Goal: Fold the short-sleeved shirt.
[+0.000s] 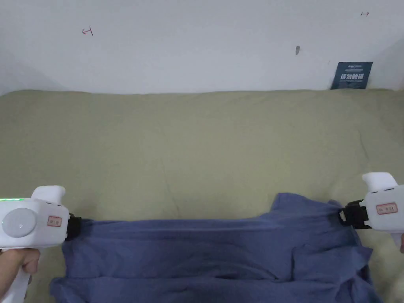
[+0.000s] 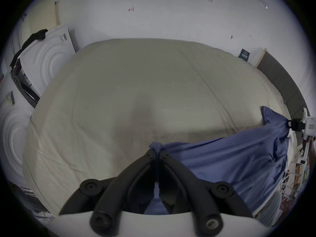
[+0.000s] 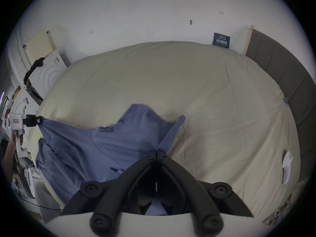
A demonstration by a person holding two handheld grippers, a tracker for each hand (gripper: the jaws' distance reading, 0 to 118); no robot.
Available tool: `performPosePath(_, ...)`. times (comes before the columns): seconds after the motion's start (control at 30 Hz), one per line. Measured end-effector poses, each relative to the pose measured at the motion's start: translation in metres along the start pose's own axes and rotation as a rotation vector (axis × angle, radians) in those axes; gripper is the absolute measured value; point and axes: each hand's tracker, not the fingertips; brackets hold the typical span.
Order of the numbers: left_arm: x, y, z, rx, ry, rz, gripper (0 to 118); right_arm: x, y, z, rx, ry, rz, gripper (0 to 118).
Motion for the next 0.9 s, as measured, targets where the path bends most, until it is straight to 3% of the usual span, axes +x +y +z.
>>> performPosePath(0.4, -0.009, -0.125, 0.104, 0.142, -0.036, -0.031, 1, -0.016, -0.126, 0.111, 0.158, 0.011, 0.027, 2)
performPosePath(0.63, -0.02, -0.19, 0.104, 0.158, -0.046, -0.027, 1, -0.016, -0.194, 0.111, 0.129, -0.001, 0.048, 2)
performPosePath(0.9, -0.015, -0.205, 0.087, 0.114, -0.078, -0.048, 4, -0.01, -0.215, 0.087, 0.055, -0.023, 0.054, 3)
